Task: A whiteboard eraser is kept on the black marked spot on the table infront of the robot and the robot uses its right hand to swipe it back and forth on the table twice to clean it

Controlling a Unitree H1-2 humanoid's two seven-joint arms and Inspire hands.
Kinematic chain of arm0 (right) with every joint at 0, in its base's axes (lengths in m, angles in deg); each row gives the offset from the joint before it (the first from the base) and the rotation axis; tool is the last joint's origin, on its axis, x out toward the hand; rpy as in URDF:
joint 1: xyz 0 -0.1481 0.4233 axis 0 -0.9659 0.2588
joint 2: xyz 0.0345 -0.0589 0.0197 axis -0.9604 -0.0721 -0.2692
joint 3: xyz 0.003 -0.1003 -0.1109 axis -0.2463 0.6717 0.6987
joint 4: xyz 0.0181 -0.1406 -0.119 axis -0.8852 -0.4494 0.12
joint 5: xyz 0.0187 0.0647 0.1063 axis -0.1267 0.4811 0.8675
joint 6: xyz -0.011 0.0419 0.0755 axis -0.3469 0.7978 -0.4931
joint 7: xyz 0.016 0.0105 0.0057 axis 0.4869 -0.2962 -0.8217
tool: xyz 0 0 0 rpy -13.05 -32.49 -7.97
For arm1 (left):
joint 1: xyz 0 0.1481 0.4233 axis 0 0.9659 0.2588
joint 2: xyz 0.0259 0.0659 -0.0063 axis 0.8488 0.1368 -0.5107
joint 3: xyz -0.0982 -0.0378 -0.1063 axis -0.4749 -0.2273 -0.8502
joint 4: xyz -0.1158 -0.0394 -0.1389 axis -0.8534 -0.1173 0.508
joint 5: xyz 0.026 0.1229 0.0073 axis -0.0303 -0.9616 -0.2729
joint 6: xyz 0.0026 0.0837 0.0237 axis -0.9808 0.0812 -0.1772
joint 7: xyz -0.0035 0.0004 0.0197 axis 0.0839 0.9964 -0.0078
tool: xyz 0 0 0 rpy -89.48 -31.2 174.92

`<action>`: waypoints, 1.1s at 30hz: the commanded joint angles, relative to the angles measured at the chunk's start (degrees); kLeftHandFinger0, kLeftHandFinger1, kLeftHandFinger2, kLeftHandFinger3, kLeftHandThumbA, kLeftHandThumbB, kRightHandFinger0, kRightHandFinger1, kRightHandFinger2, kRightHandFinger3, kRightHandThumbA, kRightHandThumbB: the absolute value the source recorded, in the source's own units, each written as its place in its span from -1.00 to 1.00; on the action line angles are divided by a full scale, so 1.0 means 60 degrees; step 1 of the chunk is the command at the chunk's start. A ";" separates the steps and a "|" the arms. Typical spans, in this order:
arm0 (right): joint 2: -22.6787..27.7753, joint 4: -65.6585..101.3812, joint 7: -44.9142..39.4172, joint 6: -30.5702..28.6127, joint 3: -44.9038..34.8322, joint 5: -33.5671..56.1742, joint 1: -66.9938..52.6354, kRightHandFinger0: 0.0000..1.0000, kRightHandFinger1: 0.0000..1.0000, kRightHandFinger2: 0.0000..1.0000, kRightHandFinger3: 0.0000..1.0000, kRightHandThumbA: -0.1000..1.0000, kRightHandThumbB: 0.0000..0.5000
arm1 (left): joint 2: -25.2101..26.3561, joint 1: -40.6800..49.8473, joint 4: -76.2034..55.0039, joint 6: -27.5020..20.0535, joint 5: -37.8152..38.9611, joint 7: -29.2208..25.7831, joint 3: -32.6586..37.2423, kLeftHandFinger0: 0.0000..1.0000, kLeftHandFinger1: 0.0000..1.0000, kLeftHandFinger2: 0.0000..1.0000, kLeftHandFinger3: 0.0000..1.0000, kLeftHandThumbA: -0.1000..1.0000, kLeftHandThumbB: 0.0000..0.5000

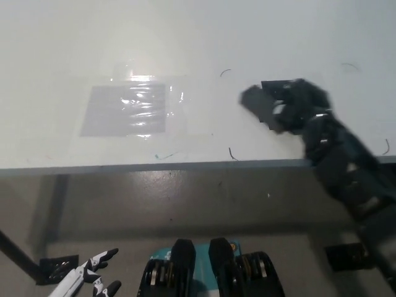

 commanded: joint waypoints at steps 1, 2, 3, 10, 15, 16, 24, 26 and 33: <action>-0.0356 -0.0041 -0.0371 -0.0188 0.0072 0.0027 0.0051 -0.89 -0.64 -0.57 -0.77 0.29 -0.55 | 0.0206 0.0051 -0.0304 -0.0130 0.0085 0.0044 -0.0068 1.00 1.00 1.00 1.00 0.53 0.60; -0.0360 -0.0046 -0.0403 -0.0149 0.0061 0.0033 0.0043 -0.87 -0.63 -0.55 -0.70 0.27 -0.58 | 0.0211 0.0051 -0.0285 -0.0143 0.0091 0.0044 -0.0073 1.00 1.00 1.00 1.00 0.53 0.60; -0.0327 -0.0075 -0.0398 -0.0224 0.0056 0.0033 0.0010 -0.92 -0.69 -0.61 -0.69 0.25 -0.58 | 0.0216 0.0053 -0.0286 -0.0141 0.0081 0.0043 -0.0074 1.00 1.00 1.00 1.00 0.53 0.61; -0.0013 -0.0154 -0.0303 -0.0217 0.0118 -0.0067 -0.0154 -0.81 -0.47 -0.24 -0.69 0.29 -0.42 | 0.0229 0.0084 -0.0279 -0.0202 0.0088 0.0039 -0.0088 1.00 1.00 1.00 1.00 0.54 0.61; 0.0305 -0.0216 -0.0152 0.0474 0.0478 -0.0362 -0.0242 0.56 0.57 0.44 0.40 0.26 -0.49 | 0.0249 0.0138 -0.0289 -0.0170 0.0103 0.0055 -0.0093 1.00 1.00 1.00 1.00 0.54 0.60; 0.0345 -0.0208 -0.0115 0.0496 0.0507 -0.0366 -0.0257 0.08 0.03 0.11 0.32 0.19 -0.53 | 0.0258 0.0153 -0.0294 -0.0171 0.0100 0.0048 -0.0106 1.00 1.00 1.00 1.00 0.54 0.60; 0.1139 0.0338 0.0501 0.1020 0.1272 -0.0936 -0.0066 -0.23 -0.09 0.33 1.00 0.69 -0.06 | 0.0269 0.0291 -0.0311 -0.0157 0.0012 0.0007 -0.0137 1.00 1.00 1.00 1.00 0.55 0.59; 0.1288 0.0928 0.0440 0.0945 0.1124 -0.0812 -0.0055 1.00 1.00 1.00 1.00 0.98 0.38 | 0.0257 0.0289 -0.0271 -0.0191 -0.0005 -0.0001 -0.0128 1.00 1.00 1.00 1.00 0.55 0.59; 0.2098 0.5944 -0.0913 0.1849 0.0578 -0.0818 -0.0177 1.00 1.00 1.00 1.00 1.00 0.70 | 0.0187 0.0301 -0.0179 -0.0180 -0.0039 -0.0060 -0.0138 1.00 1.00 1.00 1.00 0.58 0.65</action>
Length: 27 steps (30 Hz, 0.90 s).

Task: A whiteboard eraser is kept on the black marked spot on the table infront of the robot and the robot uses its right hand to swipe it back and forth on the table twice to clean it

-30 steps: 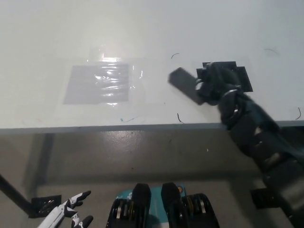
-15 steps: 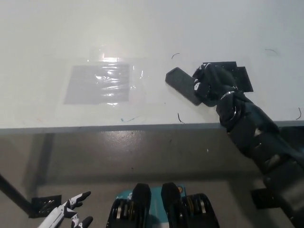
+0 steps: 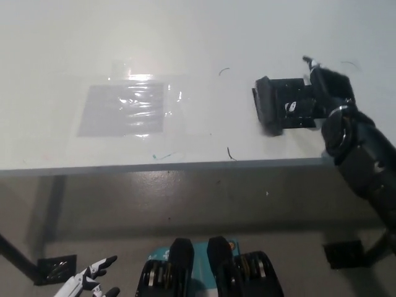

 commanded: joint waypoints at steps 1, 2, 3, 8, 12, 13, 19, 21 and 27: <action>0.0762 0.4259 -0.1364 0.1171 -0.0574 -0.0068 0.0487 1.00 1.00 1.00 1.00 1.00 0.68 | 0.0195 0.0091 -0.0215 -0.0185 -0.0014 -0.0078 -0.0139 1.00 1.00 1.00 1.00 0.58 0.64; 0.0843 0.4843 -0.1615 0.1339 -0.0698 0.0051 0.0463 1.00 1.00 1.00 1.00 1.00 0.67 | 0.0197 0.0094 -0.0226 -0.0182 -0.0019 -0.0082 -0.0148 1.00 1.00 1.00 1.00 0.58 0.63; 0.1082 0.5974 -0.1859 0.1296 -0.1009 0.0311 0.0507 1.00 1.00 1.00 1.00 1.00 0.70 | 0.0200 0.0065 -0.0225 -0.0145 -0.0017 -0.0079 -0.0157 1.00 1.00 1.00 1.00 0.58 0.64; 0.1482 0.8636 -0.2283 0.1675 -0.1946 0.0935 0.0689 1.00 1.00 1.00 1.00 1.00 0.70 | 0.0272 0.0017 -0.0249 -0.0168 -0.0098 -0.0047 -0.0153 1.00 1.00 1.00 1.00 0.61 0.62; 0.1826 1.0538 -0.2821 0.2184 -0.2664 0.1498 0.0939 1.00 1.00 1.00 1.00 1.00 0.56 | 0.0296 0.0022 -0.0232 -0.0127 -0.0035 -0.0005 -0.0154 1.00 1.00 1.00 1.00 0.60 0.61; 0.1933 1.0990 -0.2827 0.2202 -0.2864 0.1558 0.1011 1.00 1.00 1.00 1.00 1.00 0.60 | 0.0299 0.0048 -0.0213 -0.0163 -0.0035 -0.0001 -0.0147 1.00 1.00 1.00 1.00 0.59 0.59; 0.2357 1.3793 -0.3170 0.3119 -0.3880 0.2144 0.0553 1.00 1.00 1.00 1.00 1.00 0.53 | 0.0243 0.0118 -0.0090 -0.0284 -0.0020 -0.0021 -0.0116 1.00 1.00 1.00 1.00 0.58 0.57; 0.2490 1.5379 -0.3060 0.3330 -0.4405 0.2568 -0.0008 1.00 1.00 1.00 1.00 1.00 0.48 | 0.0247 0.0133 -0.0063 -0.0277 -0.0022 -0.0036 -0.0134 1.00 1.00 1.00 1.00 0.59 0.59; 0.1986 1.9426 -0.1335 0.1779 -0.5206 0.3753 -0.3378 1.00 1.00 1.00 1.00 1.00 0.31 | 0.0273 0.0023 0.0183 -0.0344 0.0119 0.0007 -0.0160 1.00 1.00 1.00 1.00 0.65 0.58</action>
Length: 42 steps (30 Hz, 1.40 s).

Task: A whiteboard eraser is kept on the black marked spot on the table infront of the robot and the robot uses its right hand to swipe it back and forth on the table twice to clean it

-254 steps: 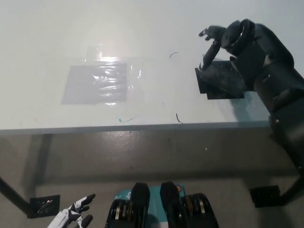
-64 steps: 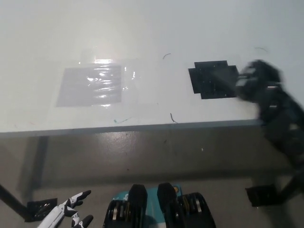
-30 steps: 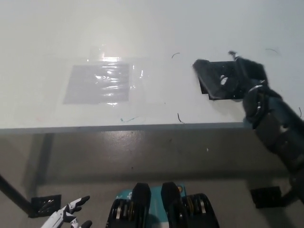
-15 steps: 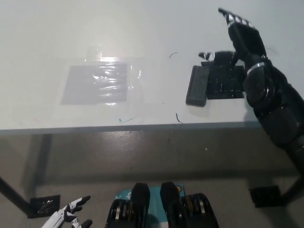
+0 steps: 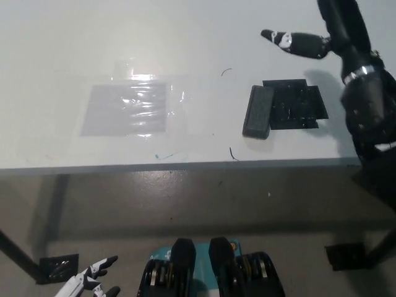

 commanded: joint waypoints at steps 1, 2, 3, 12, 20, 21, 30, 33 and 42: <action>0.1116 1.0618 0.0334 0.0010 -0.3155 0.3150 -0.2002 1.00 1.00 1.00 1.00 1.00 0.37 | 0.0320 0.0078 0.0124 -0.0383 0.0158 0.0014 -0.0170 1.00 1.00 1.00 1.00 0.65 0.58; 0.0920 1.0618 0.0676 -0.0759 -0.3113 0.3222 -0.2550 1.00 1.00 1.00 1.00 1.00 0.35 | 0.0322 0.0095 0.0188 -0.0425 0.0174 0.0022 -0.0164 1.00 1.00 1.00 1.00 0.65 0.59; 0.0753 1.0618 0.1127 -0.2844 -0.2913 0.2693 -0.4738 1.00 1.00 1.00 1.00 1.00 0.29 | 0.0295 0.0073 0.0254 -0.0427 0.0219 0.0043 -0.0143 1.00 1.00 1.00 1.00 0.67 0.61; -0.0038 0.8429 0.3141 -0.6583 0.1173 0.0940 -1.1229 1.00 1.00 1.00 1.00 1.00 0.09 | 0.0075 0.0279 0.0559 -0.0744 0.0160 -0.0049 -0.0020 1.00 1.00 1.00 1.00 0.71 0.54; -0.0789 0.5744 0.3729 -0.6583 0.1949 0.1424 -1.0524 1.00 1.00 1.00 1.00 1.00 -0.51 | 0.0086 0.0315 0.0431 -0.0653 -0.0005 -0.0128 -0.0069 1.00 1.00 1.00 1.00 0.73 0.54; -0.1139 0.5118 0.3463 -0.6583 0.1671 0.1769 -1.0519 1.00 1.00 1.00 1.00 1.00 -0.24 | 0.0071 0.0204 0.0494 -0.0627 0.0007 -0.0130 -0.0076 1.00 1.00 1.00 1.00 0.73 0.55; -0.2026 0.1212 0.1898 -0.6583 0.0231 0.3168 -0.9583 1.00 1.00 1.00 1.00 1.00 0.26 | 0.0070 0.0056 0.0589 -0.0846 0.0169 -0.0113 -0.0129 1.00 1.00 1.00 1.00 0.68 0.48; -0.1956 0.0820 0.1395 -0.6583 -0.0021 0.3430 -0.9501 1.00 1.00 1.00 1.00 1.00 0.20 | 0.0036 -0.0007 0.0558 -0.0681 0.0137 -0.0113 -0.0110 1.00 1.00 1.00 1.00 0.71 0.50; -0.2133 0.0429 0.0751 -0.6583 -0.0211 0.3639 -0.9333 1.00 1.00 1.00 1.00 1.00 0.25 | 0.0114 -0.0234 0.0626 -0.0669 0.0325 0.0026 -0.0119 1.00 1.00 1.00 1.00 0.67 0.50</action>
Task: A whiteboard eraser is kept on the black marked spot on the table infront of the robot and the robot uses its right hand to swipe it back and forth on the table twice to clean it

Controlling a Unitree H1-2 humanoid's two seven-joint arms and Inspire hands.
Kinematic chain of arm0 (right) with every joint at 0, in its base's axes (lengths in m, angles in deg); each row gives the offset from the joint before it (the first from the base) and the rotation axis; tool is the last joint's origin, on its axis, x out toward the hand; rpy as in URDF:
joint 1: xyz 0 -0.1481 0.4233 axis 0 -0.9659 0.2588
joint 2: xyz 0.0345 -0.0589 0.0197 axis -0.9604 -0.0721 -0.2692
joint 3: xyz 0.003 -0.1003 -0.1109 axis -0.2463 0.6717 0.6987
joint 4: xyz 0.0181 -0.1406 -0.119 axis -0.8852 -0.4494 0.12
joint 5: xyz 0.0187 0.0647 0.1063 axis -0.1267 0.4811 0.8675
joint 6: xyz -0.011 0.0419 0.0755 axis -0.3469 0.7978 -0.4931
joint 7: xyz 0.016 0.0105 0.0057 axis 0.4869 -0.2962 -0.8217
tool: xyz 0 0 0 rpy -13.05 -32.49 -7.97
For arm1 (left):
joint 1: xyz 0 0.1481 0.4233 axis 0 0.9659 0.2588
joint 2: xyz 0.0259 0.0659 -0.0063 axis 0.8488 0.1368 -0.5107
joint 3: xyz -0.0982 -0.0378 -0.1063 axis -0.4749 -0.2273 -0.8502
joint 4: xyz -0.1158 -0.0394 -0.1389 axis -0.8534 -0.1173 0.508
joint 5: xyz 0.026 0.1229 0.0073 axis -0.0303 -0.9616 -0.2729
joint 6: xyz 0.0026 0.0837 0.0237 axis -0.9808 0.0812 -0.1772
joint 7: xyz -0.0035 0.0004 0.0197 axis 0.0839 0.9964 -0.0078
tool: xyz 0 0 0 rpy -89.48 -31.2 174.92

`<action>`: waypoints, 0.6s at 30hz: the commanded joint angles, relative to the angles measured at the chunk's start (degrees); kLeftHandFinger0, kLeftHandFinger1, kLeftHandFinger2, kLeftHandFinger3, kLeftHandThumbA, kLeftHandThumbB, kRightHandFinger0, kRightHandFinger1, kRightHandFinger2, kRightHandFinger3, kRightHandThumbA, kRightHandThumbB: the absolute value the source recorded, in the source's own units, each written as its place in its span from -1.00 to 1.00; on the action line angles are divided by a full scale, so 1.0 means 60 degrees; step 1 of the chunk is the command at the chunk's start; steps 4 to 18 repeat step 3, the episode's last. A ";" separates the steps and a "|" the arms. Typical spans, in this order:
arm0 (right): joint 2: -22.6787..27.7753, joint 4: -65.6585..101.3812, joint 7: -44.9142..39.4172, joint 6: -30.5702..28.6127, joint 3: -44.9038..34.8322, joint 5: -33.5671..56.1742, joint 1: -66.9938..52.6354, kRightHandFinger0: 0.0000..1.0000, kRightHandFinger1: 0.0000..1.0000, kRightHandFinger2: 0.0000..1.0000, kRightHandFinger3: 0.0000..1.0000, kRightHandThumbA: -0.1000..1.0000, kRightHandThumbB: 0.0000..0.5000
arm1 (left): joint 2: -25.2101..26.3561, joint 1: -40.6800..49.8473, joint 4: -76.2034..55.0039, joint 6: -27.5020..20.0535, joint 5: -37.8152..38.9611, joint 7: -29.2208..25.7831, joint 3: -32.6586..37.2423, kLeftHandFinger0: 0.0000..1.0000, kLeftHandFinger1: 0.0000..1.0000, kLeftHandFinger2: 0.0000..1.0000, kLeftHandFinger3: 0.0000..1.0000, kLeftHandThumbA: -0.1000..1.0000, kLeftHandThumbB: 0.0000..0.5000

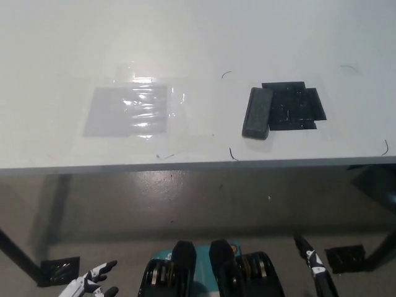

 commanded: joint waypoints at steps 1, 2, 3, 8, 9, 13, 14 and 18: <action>-0.0204 -0.0105 -0.0427 -0.1532 -0.0296 0.1146 0.0212 1.00 1.00 1.00 1.00 1.00 0.29 | 0.0208 -0.0152 -0.0060 -0.0507 0.0340 0.0049 -0.0120 1.00 1.00 1.00 1.00 0.67 0.51; -0.0227 -0.0090 -0.0512 -0.1532 -0.0307 0.1183 0.0188 1.00 1.00 1.00 1.00 1.00 0.26 | 0.0207 -0.0149 -0.0054 -0.0510 0.0349 0.0052 -0.0118 1.00 1.00 1.00 1.00 0.66 0.50; -0.0227 -0.0090 -0.0512 -0.1532 -0.0307 0.1183 0.0188 1.00 1.00 1.00 1.00 1.00 0.26 | 0.0207 -0.0149 -0.0054 -0.0510 0.0349 0.0052 -0.0118 1.00 1.00 1.00 1.00 0.66 0.50; -0.0227 -0.0090 -0.0512 -0.1532 -0.0307 0.1183 0.0188 1.00 1.00 1.00 1.00 1.00 0.26 | 0.0207 -0.0149 -0.0054 -0.0510 0.0349 0.0052 -0.0118 1.00 1.00 1.00 1.00 0.66 0.50; -0.0227 -0.0090 -0.0512 -0.1532 -0.0307 0.1183 0.0188 1.00 1.00 1.00 1.00 1.00 0.26 | 0.0207 -0.0149 -0.0054 -0.0510 0.0349 0.0052 -0.0118 1.00 1.00 1.00 1.00 0.66 0.50; -0.0227 -0.0090 -0.0512 -0.1532 -0.0307 0.1183 0.0188 1.00 1.00 1.00 1.00 1.00 0.26 | 0.0207 -0.0149 -0.0054 -0.0510 0.0349 0.0052 -0.0118 1.00 1.00 1.00 1.00 0.66 0.50; -0.0227 -0.0090 -0.0512 -0.1532 -0.0307 0.1183 0.0188 1.00 1.00 1.00 1.00 1.00 0.26 | 0.0207 -0.0149 -0.0054 -0.0510 0.0349 0.0052 -0.0118 1.00 1.00 1.00 1.00 0.66 0.50; -0.0227 -0.0090 -0.0512 -0.1532 -0.0307 0.1183 0.0188 1.00 1.00 1.00 1.00 1.00 0.26 | 0.0207 -0.0149 -0.0054 -0.0510 0.0349 0.0052 -0.0118 1.00 1.00 1.00 1.00 0.66 0.50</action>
